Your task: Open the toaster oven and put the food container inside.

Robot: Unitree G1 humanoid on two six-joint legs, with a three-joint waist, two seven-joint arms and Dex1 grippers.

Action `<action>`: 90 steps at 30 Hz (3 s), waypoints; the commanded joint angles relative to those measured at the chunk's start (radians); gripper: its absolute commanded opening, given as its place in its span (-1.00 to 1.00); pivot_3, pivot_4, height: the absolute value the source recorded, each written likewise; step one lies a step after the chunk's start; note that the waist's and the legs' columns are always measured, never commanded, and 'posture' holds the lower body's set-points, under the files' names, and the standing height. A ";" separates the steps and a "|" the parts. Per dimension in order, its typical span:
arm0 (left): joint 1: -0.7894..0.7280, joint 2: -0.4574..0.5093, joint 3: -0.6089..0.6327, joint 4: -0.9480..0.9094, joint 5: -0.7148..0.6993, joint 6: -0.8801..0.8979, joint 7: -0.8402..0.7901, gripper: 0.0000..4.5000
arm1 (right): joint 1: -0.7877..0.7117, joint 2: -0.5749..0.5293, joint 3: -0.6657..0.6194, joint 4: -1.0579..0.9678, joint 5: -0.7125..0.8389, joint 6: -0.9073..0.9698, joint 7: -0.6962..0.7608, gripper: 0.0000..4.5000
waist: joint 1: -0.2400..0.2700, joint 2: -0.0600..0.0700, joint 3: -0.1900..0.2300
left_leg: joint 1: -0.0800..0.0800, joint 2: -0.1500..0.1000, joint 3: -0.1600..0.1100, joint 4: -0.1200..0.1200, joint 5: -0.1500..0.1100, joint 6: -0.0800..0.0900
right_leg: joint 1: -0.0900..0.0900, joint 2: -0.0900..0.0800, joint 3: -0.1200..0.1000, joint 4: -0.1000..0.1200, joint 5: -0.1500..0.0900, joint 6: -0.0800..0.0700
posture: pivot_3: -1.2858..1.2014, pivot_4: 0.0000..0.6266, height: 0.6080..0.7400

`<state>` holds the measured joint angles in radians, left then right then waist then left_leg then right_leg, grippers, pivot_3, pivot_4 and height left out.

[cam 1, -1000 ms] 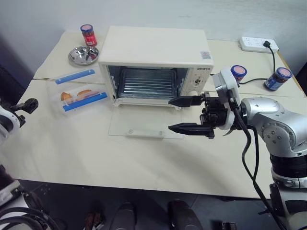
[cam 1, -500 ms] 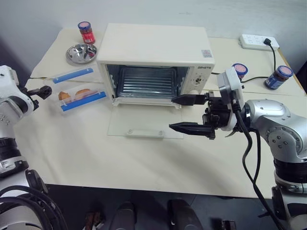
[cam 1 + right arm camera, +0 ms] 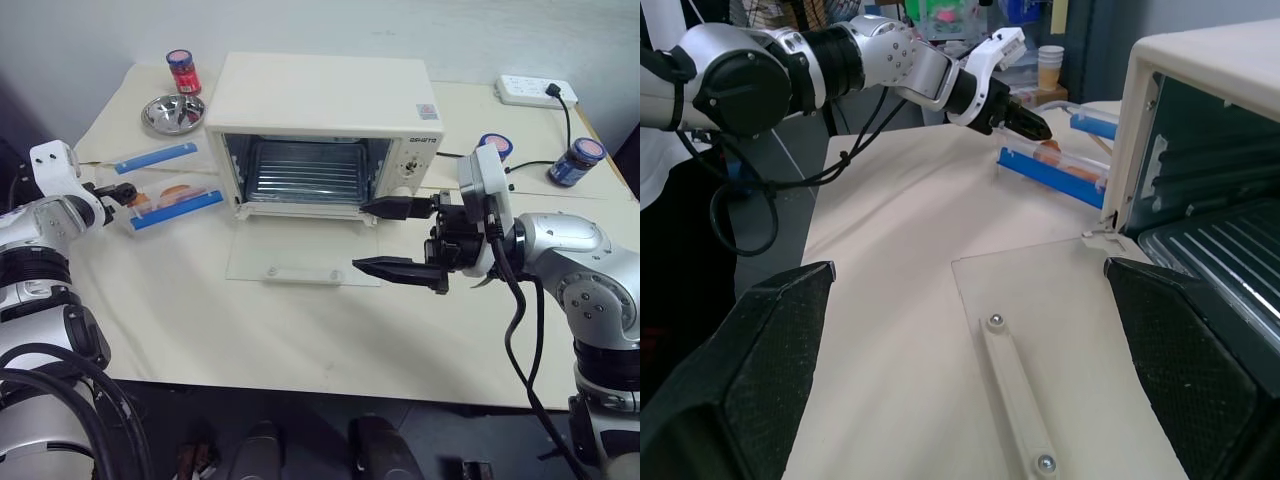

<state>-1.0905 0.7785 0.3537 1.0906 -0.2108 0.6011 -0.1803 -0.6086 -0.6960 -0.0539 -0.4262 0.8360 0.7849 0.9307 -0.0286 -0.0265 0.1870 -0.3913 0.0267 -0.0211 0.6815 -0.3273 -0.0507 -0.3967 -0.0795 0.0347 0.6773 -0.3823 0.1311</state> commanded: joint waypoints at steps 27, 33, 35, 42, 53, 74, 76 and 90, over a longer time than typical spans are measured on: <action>0.518 0.176 0.069 -0.838 -0.098 0.482 -0.187 -0.88 | 0.047 -0.086 -0.062 -0.013 0.083 0.033 0.013 1.00 | -0.034 0.000 0.000 | 0.001 0.004 0.003 -0.006 0.001 0.001 | -0.001 -0.005 0.004 0.002 0.001 0.000 | 0.03 -0.52 1.00; 0.774 0.102 0.317 -1.356 -0.160 0.809 -0.149 -0.88 | 0.053 -0.091 -0.047 0.017 0.057 0.020 0.036 1.00 | -0.017 0.000 0.000 | 0.000 0.002 0.001 -0.003 -0.001 0.003 | 0.000 -0.011 0.001 -0.002 0.001 -0.001 | 0.03 -0.52 1.00; 0.818 0.084 0.374 -1.449 -0.156 0.868 -0.143 -0.88 | 0.054 -0.088 -0.042 0.029 0.049 0.015 0.046 1.00 | -0.011 0.000 0.000 | 0.000 0.001 0.001 -0.003 -0.001 0.004 | 0.001 -0.011 0.001 -0.003 0.001 0.000 | 0.03 -0.52 1.00; 0.820 0.060 0.478 -1.563 -0.168 0.969 -0.171 -0.88 | 0.046 -0.069 -0.019 0.067 0.010 -0.006 0.073 1.00 | 0.001 0.000 0.000 | 0.001 0.001 0.001 -0.003 -0.002 0.004 | 0.002 -0.010 0.000 -0.005 0.001 0.000 | 0.03 -0.52 1.00; 0.666 0.033 0.530 -1.599 -0.265 1.013 -0.241 -0.88 | 0.026 -0.054 -0.013 0.085 -0.017 -0.014 0.067 1.00 | 0.001 0.000 0.000 | 0.000 0.002 0.001 -0.003 -0.002 0.004 | 0.002 -0.004 0.001 -0.006 0.001 0.000 | 0.03 -0.52 1.00; 0.383 -0.416 0.063 -1.607 -0.195 1.009 0.140 -0.88 | 0.129 -0.082 -0.120 0.005 0.000 0.022 -0.039 1.00 | 0.001 0.000 0.000 | 0.000 0.002 0.002 -0.001 -0.002 0.004 | 0.003 0.000 0.002 -0.006 0.002 0.001 | 0.03 -0.52 1.00; 0.377 -0.429 0.038 -1.594 -0.170 1.000 0.154 -0.88 | 0.138 -0.083 -0.126 -0.001 0.001 0.022 -0.046 1.00 | 0.002 0.000 0.000 | 0.000 0.002 0.002 0.000 -0.002 0.004 | 0.003 0.000 0.002 -0.006 0.002 0.001 | 0.03 -0.52 1.00; 0.363 -0.524 0.066 -1.601 -0.154 0.939 0.121 0.16 | 0.168 -0.096 -0.142 -0.001 -0.011 0.014 -0.068 1.00 | 0.004 0.000 0.000 | 0.001 0.002 0.002 0.000 -0.002 0.003 | 0.003 0.000 0.003 -0.005 0.002 0.001 | 0.03 -0.52 1.00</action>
<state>-0.7192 0.2545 0.3876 -0.4387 -0.3400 1.5451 -0.0319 -0.4453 -0.7739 -0.1640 -0.4040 0.8144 0.8097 0.8602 -0.0249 -0.0270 0.1872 -0.3906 0.0291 -0.0188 0.6819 -0.3292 -0.0478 -0.3939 -0.0796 0.0373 0.6720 -0.3805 0.1323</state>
